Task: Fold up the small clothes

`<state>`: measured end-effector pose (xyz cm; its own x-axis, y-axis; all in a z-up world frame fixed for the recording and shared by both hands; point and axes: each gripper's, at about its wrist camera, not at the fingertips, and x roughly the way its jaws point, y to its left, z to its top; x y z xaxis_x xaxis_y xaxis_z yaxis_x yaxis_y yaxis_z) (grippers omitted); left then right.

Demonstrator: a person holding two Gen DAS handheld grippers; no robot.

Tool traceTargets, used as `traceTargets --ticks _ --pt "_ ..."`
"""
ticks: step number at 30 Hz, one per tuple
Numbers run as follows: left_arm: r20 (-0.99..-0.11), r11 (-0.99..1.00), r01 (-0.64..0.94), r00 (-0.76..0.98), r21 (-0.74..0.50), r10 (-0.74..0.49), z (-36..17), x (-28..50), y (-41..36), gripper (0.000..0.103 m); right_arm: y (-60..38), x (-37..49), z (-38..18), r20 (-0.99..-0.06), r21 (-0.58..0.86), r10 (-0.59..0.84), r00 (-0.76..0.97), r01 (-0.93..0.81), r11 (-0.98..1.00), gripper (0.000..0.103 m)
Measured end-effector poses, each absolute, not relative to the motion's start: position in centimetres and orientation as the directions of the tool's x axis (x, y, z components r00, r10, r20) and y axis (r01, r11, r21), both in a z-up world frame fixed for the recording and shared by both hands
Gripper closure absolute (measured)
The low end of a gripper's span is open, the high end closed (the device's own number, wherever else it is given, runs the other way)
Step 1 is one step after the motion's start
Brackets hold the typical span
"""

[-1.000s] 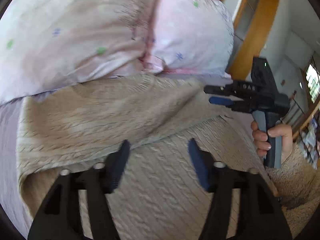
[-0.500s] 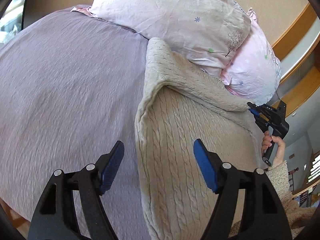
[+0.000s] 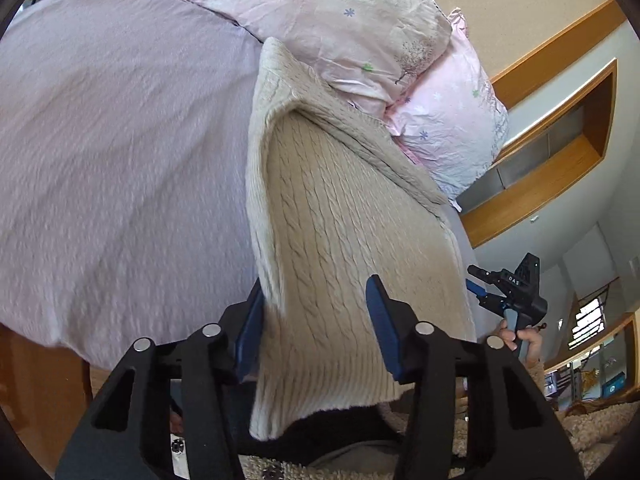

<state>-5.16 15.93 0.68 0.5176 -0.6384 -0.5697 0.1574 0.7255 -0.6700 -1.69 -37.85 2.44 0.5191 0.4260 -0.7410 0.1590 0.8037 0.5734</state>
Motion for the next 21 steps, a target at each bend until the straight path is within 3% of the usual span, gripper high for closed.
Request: traceTargets --ticks 2,6,7,9,14,18,21 --pt "-0.543 0.689 0.164 0.5 -0.706 -0.675 0.2 -6.1 15.7 0.063 -37.7 -4.4 1.7 -0.684 0.668 0.553 0.475 0.103 0.737 0.063" --pt "-0.531 0.657 0.172 0.456 -0.734 -0.714 -0.5 -7.2 14.5 0.081 -36.0 -7.5 0.2 -0.614 0.748 0.691 0.381 0.002 0.663 0.082" --pt "-0.53 0.655 0.175 0.453 -0.735 -0.717 -0.5 -7.2 14.2 0.089 -35.5 -7.6 -0.1 -0.608 0.755 0.709 0.357 -0.016 0.655 0.094" --pt "-0.506 0.633 0.175 0.459 -0.754 -0.73 0.1 -6.6 14.1 0.095 -34.6 -7.2 0.4 -0.593 0.753 0.717 0.366 -0.064 0.655 0.095" --pt "-0.409 0.605 0.201 0.572 -0.771 -0.711 4.9 -1.0 15.8 0.096 -34.9 -1.1 7.5 -0.453 0.719 0.687 0.568 -0.223 0.658 0.096" --pt "-0.373 0.621 0.129 0.699 -0.773 -0.61 8.2 8.0 16.8 0.096 -36.2 8.5 10.6 -0.34 0.726 0.603 0.722 -0.206 0.656 0.096" --pt "-0.42 0.665 0.053 0.736 -0.745 -0.53 8.0 15.3 15.7 0.096 -35.7 15.9 9.9 -0.395 0.712 0.503 0.769 -0.09 0.696 0.096"
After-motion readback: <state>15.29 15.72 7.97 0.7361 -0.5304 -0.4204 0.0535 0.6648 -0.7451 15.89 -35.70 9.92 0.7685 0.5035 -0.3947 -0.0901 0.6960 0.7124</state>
